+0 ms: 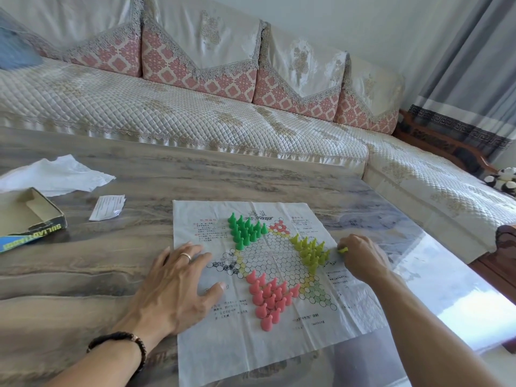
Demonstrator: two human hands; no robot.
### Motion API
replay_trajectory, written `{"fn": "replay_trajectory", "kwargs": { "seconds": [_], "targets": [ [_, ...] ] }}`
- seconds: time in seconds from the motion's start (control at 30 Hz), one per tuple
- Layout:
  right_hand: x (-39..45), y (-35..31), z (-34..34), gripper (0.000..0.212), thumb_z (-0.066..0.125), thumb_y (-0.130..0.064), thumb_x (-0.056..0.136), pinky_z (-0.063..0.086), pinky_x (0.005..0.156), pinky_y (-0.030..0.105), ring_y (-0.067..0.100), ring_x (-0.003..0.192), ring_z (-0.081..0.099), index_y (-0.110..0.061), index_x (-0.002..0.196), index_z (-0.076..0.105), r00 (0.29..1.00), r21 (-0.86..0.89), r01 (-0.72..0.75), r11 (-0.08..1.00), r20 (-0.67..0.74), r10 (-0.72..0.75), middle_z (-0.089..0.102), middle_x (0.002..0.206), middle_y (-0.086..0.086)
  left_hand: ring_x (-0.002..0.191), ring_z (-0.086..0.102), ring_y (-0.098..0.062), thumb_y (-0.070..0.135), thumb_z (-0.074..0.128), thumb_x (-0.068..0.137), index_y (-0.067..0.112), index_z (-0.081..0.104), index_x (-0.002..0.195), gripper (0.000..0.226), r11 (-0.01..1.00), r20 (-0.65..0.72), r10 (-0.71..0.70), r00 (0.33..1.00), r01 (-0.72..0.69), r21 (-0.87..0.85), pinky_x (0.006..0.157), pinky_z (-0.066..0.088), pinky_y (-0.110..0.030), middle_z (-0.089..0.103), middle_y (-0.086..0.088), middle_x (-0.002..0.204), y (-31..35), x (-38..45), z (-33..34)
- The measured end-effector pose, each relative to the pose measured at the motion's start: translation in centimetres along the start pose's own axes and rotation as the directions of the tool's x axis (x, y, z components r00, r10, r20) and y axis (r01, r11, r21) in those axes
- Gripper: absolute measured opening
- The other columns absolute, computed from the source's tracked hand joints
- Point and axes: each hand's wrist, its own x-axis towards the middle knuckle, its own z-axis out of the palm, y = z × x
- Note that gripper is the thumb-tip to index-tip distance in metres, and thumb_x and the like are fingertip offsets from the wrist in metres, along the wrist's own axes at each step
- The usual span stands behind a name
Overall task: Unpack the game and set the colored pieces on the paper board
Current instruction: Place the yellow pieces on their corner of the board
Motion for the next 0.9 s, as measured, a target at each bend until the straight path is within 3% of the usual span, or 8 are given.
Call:
{"fn": "replay_trajectory", "kwargs": {
  "seconds": [0.17, 0.3, 0.43, 0.57, 0.73, 0.9],
  "targets": [
    [-0.2, 0.3, 0.0, 0.016, 0.057, -0.011, 0.090, 0.052, 0.078, 0.039, 0.022, 0.099, 0.057, -0.019, 0.095, 0.069, 0.997, 0.053, -0.026, 0.998, -0.069, 0.030, 0.059, 0.105, 0.001, 0.144, 0.014, -0.008, 0.074, 0.010, 0.071, 0.029, 0.035, 0.144, 0.089, 1.000, 0.008, -0.004, 1.000, 0.004, 0.018, 0.118, 0.007, -0.035, 0.028, 0.008, 0.153, 0.0, 0.0, 0.0],
    [0.0, 0.4, -0.5, 0.008, 0.064, -0.014, 0.082, 0.054, 0.075, 0.041, 0.022, 0.085, 0.061, -0.017, 0.081, 0.072, 0.989, 0.281, -0.083, 0.956, -0.095, 0.114, 0.066, 0.091, 0.002, 0.145, 0.011, -0.008, 0.075, 0.009, 0.069, 0.030, 0.033, 0.145, 0.091, 1.000, 0.013, -0.008, 1.000, 0.008, -0.008, 0.118, 0.005, -0.034, 0.026, 0.008, 0.154, 0.1, 0.0, -0.2],
    [-0.3, -0.3, -1.3, 0.009, 0.066, -0.007, 0.079, 0.051, 0.067, 0.033, 0.021, 0.073, 0.063, -0.012, 0.072, 0.069, 0.995, 0.470, -0.065, 0.880, -0.039, 0.094, 0.068, 0.071, 0.000, 0.144, 0.012, -0.008, 0.075, 0.008, 0.068, 0.030, 0.033, 0.144, 0.092, 1.000, 0.005, -0.006, 1.000, 0.006, 0.000, 0.118, 0.006, -0.034, 0.027, 0.008, 0.153, 0.1, 0.0, -0.3],
    [-0.4, -0.8, -1.0, 0.005, 0.073, -0.009, 0.079, 0.043, 0.064, 0.022, 0.008, 0.069, 0.060, -0.013, 0.076, 0.071, 0.997, 0.512, -0.061, 0.857, -0.010, 0.077, 0.066, 0.070, -0.006, 0.143, 0.016, -0.008, 0.074, 0.011, 0.070, 0.028, 0.038, 0.142, 0.090, 1.000, -0.007, 0.006, 1.000, -0.006, 0.002, 0.118, 0.008, -0.034, 0.030, 0.007, 0.152, 0.1, 0.0, -0.2],
    [-0.4, -1.0, -0.4, 0.006, 0.074, -0.010, 0.080, 0.043, 0.069, 0.025, 0.010, 0.069, 0.059, -0.015, 0.079, 0.071, 0.997, 0.509, -0.078, 0.857, 0.039, 0.068, 0.065, 0.070, -0.007, 0.142, 0.020, -0.010, 0.074, 0.016, 0.072, 0.027, 0.042, 0.140, 0.087, 1.000, -0.016, 0.018, 1.000, -0.018, -0.021, 0.117, 0.011, -0.035, 0.033, 0.005, 0.151, 0.0, -0.1, -0.2],
    [-0.4, -1.1, -0.3, 0.003, 0.073, -0.010, 0.081, 0.039, 0.057, 0.019, 0.008, 0.064, 0.056, -0.011, 0.080, 0.071, 0.996, 0.519, -0.092, 0.849, 0.048, 0.079, 0.065, 0.068, -0.004, 0.140, 0.024, -0.017, 0.076, 0.020, 0.071, 0.026, 0.043, 0.139, 0.088, 1.000, -0.019, 0.004, 1.000, -0.005, -0.025, 0.115, 0.017, -0.034, 0.030, -0.002, 0.152, 0.2, -0.2, -0.5]
  ]
}}
